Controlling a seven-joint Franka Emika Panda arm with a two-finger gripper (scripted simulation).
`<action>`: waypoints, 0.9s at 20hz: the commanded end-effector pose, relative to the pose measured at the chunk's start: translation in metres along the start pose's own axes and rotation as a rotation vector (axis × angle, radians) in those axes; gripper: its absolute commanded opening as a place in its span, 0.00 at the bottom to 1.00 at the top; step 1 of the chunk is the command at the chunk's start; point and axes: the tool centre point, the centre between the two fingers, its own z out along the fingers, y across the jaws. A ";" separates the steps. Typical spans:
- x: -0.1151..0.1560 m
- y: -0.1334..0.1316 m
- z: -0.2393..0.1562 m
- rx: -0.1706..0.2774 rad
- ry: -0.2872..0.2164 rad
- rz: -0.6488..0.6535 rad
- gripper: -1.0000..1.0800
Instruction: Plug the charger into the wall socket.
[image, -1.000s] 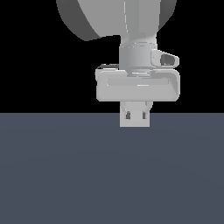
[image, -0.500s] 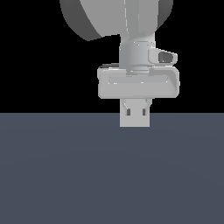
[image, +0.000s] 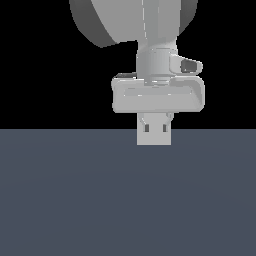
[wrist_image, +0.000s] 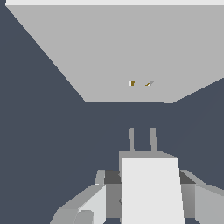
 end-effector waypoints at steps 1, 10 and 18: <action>0.004 0.000 0.001 0.000 0.000 0.000 0.00; 0.032 0.000 0.006 0.000 0.000 0.000 0.00; 0.046 0.000 0.009 0.000 0.000 0.001 0.00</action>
